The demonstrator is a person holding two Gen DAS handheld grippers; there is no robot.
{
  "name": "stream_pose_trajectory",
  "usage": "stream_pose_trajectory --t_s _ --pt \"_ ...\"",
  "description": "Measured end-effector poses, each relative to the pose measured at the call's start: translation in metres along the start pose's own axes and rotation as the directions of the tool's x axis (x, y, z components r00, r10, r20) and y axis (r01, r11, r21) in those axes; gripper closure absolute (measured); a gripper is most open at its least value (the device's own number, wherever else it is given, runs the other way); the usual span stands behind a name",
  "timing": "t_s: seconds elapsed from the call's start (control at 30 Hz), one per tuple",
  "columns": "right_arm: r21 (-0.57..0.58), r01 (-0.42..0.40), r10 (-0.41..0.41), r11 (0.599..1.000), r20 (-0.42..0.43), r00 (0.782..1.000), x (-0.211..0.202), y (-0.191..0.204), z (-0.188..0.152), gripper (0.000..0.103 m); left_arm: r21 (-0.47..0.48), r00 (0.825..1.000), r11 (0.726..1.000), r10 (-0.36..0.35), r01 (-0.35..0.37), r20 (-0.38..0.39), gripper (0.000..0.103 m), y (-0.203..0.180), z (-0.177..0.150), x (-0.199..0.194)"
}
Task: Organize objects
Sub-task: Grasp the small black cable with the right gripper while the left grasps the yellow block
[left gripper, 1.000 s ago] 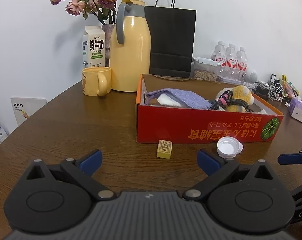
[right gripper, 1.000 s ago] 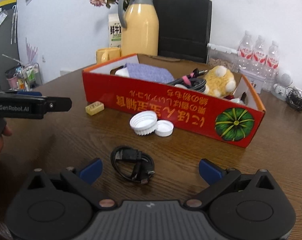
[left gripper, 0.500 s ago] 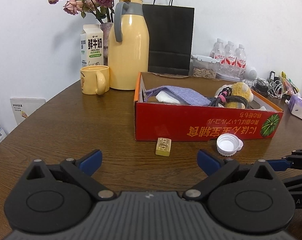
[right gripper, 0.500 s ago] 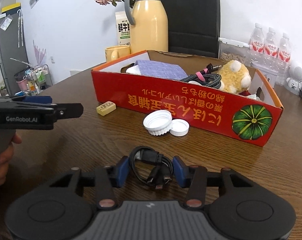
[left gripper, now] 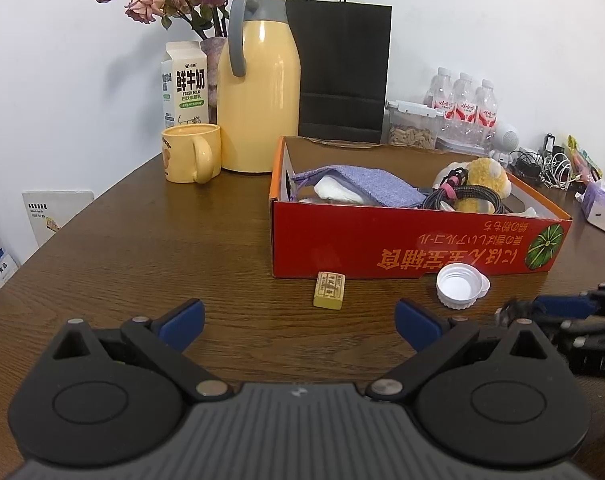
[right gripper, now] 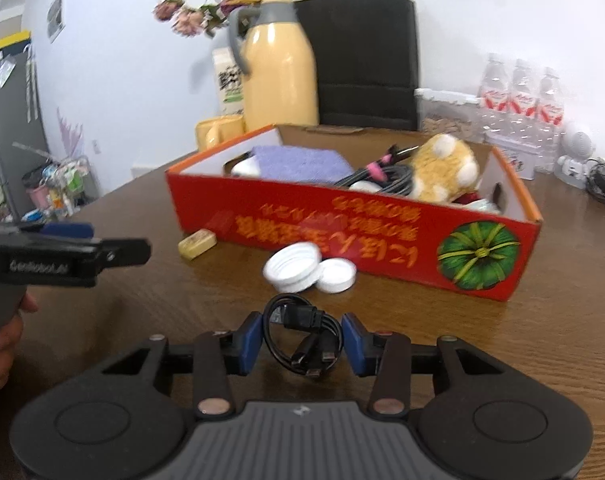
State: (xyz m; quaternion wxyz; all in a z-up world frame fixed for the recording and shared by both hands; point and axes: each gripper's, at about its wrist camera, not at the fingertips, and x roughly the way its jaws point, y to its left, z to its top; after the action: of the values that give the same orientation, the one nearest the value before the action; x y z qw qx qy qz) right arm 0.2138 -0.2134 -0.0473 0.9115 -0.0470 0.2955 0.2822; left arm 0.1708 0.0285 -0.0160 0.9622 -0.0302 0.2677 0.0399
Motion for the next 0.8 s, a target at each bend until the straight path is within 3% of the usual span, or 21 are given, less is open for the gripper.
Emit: stream_pose_trajectory --t_s 0.33,0.57,0.8 --pt "0.058 0.110 -0.114 0.992 0.073 0.991 -0.012 -0.040 0.011 0.062 0.023 0.999 1.000 0.006 -0.005 -0.051 0.000 -0.007 0.017 0.016" --pt "0.080 0.134 -0.142 0.988 0.103 0.984 -0.016 -0.050 0.010 0.062 0.020 0.997 0.999 0.030 -0.028 -0.078 0.001 -0.012 0.028 0.040" --pt "0.084 0.124 -0.132 0.989 0.099 0.986 -0.011 -0.049 0.007 0.062 0.015 0.991 0.999 0.052 -0.050 -0.123 0.026 -0.016 0.031 0.068"
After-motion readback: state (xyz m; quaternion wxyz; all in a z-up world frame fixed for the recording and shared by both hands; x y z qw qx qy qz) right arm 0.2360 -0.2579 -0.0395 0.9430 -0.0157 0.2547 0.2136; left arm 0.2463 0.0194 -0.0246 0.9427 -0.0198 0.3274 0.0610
